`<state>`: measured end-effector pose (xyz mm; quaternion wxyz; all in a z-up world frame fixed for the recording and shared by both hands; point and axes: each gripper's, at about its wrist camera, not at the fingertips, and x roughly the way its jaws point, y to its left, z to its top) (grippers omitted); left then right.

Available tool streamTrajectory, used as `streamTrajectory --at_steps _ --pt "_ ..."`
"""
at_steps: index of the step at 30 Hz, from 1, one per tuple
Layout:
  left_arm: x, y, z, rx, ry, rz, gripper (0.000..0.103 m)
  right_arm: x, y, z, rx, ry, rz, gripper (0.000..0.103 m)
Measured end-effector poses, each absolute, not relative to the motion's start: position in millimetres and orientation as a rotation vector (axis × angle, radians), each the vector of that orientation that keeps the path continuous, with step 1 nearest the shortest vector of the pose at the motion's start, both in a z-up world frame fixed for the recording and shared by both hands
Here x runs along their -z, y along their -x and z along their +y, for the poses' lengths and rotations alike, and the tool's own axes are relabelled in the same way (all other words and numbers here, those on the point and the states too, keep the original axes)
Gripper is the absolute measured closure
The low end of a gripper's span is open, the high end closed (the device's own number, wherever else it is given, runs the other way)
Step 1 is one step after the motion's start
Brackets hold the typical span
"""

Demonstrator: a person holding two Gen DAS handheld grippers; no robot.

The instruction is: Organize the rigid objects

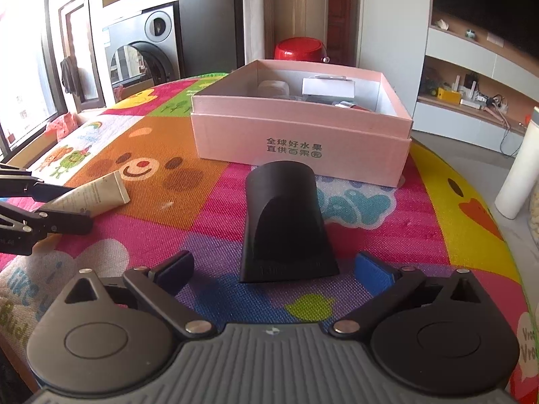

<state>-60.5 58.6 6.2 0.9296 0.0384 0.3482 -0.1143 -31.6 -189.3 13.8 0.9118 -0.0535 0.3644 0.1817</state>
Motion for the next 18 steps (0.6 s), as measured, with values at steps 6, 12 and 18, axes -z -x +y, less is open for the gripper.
streamTrajectory --at_steps 6,12,18 --pt "1.6 71.0 61.4 0.23 -0.063 0.637 0.051 -13.7 28.5 -194.3 -0.306 0.075 0.751 0.003" --pt "1.5 71.0 61.4 0.225 -0.059 0.634 0.05 -13.9 30.6 -196.6 -0.267 0.065 0.73 0.004" --pt "1.8 69.9 63.0 0.23 -0.043 0.636 0.051 -12.3 26.2 -193.9 -0.287 0.081 0.754 0.004"
